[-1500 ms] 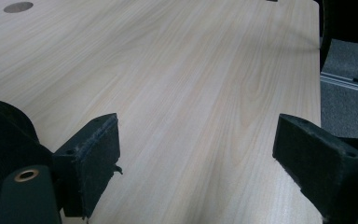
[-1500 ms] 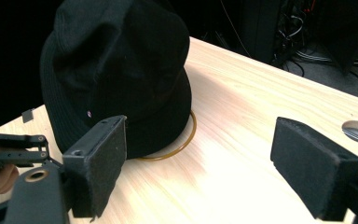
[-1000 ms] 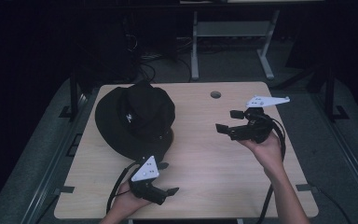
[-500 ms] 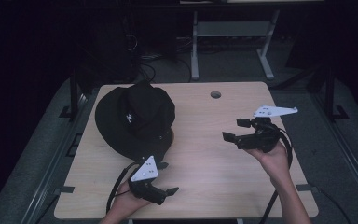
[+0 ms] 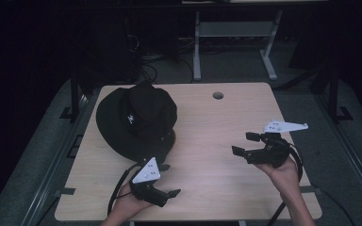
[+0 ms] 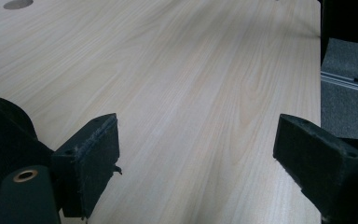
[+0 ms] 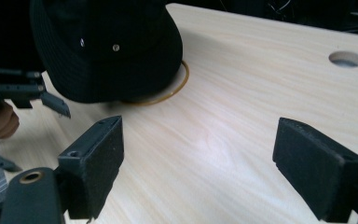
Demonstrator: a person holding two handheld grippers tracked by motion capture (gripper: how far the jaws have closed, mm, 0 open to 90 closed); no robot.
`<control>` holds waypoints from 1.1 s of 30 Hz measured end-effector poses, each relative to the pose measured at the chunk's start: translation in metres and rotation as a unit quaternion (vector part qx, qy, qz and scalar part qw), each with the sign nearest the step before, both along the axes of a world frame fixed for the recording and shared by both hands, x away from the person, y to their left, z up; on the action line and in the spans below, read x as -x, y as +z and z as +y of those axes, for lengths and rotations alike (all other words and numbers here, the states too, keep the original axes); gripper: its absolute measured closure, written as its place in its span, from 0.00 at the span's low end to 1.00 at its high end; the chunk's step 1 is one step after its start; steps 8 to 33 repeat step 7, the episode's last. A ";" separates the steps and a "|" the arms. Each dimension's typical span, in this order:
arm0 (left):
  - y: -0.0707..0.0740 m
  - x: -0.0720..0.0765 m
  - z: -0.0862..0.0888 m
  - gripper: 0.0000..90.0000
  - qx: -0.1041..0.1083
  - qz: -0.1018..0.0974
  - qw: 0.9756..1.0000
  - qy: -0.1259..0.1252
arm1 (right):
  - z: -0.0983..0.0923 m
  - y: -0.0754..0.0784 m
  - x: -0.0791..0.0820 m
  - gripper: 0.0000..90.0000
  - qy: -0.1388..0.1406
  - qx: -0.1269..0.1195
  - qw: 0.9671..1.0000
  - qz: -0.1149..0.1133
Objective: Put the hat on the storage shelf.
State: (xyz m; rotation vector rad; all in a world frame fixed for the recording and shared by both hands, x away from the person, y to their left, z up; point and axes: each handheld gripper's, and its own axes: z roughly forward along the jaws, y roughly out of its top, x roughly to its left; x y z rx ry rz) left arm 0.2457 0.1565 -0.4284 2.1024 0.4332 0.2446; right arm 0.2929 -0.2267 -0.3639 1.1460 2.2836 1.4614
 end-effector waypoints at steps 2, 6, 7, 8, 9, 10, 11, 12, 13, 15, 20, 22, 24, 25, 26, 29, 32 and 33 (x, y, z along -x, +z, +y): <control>0.000 0.001 0.000 0.15 0.002 0.004 1.000 0.001 | -0.001 -0.003 0.003 0.17 -0.001 0.000 1.000 0.000; 0.000 0.001 -0.002 0.16 -0.001 0.004 1.000 -0.002 | -0.005 -0.014 0.020 0.17 -0.007 -0.003 1.000 -0.004; 0.001 0.002 -0.002 0.16 -0.001 0.004 1.000 -0.003 | -0.007 -0.018 0.025 0.17 -0.008 -0.004 1.000 -0.004; 0.001 0.002 -0.002 0.16 -0.001 0.004 1.000 -0.003 | -0.007 -0.018 0.025 0.17 -0.008 -0.004 1.000 -0.004; 0.001 0.002 -0.002 0.16 -0.001 0.004 1.000 -0.003 | -0.007 -0.018 0.025 0.17 -0.008 -0.004 1.000 -0.004; 0.001 0.002 -0.002 0.16 -0.001 0.004 1.000 -0.003 | -0.007 -0.018 0.025 0.17 -0.008 -0.004 1.000 -0.004; 0.001 0.002 -0.002 0.16 -0.001 0.004 1.000 -0.003 | -0.007 -0.018 0.025 0.17 -0.008 -0.004 1.000 -0.004; 0.001 0.002 -0.002 0.16 -0.001 0.004 1.000 -0.003 | -0.007 -0.018 0.025 0.17 -0.008 -0.004 1.000 -0.004; 0.001 0.002 -0.002 0.16 -0.001 0.004 1.000 -0.003 | -0.007 -0.018 0.025 0.17 -0.008 -0.004 1.000 -0.004; 0.001 0.002 -0.002 0.16 -0.001 0.004 1.000 -0.003 | -0.007 -0.018 0.025 0.17 -0.008 -0.004 1.000 -0.004; 0.001 0.002 -0.002 0.16 -0.001 0.004 1.000 -0.003 | -0.007 -0.018 0.025 0.17 -0.008 -0.004 1.000 -0.004; 0.001 0.002 -0.002 0.16 -0.001 0.004 1.000 -0.003 | -0.007 -0.018 0.025 0.17 -0.008 -0.004 1.000 -0.004; 0.001 0.002 -0.002 0.16 -0.001 0.004 1.000 -0.003 | -0.007 -0.018 0.025 0.17 -0.008 -0.004 1.000 -0.004; 0.001 0.002 -0.002 0.16 -0.001 0.004 1.000 -0.003 | -0.007 -0.018 0.025 0.17 -0.008 -0.004 1.000 -0.004; 0.001 0.002 -0.002 0.16 -0.001 0.004 1.000 -0.003 | -0.007 -0.018 0.025 0.17 -0.008 -0.004 1.000 -0.004; 0.001 0.002 -0.002 0.16 -0.001 0.004 1.000 -0.003 | -0.007 -0.018 0.025 0.17 -0.008 -0.004 1.000 -0.004; 0.001 0.002 -0.002 0.16 -0.001 0.004 1.000 -0.003 | -0.007 -0.018 0.025 0.17 -0.008 -0.004 1.000 -0.004; 0.001 0.002 -0.002 0.16 -0.001 0.004 1.000 -0.003 | -0.007 -0.018 0.025 0.17 -0.008 -0.004 1.000 -0.004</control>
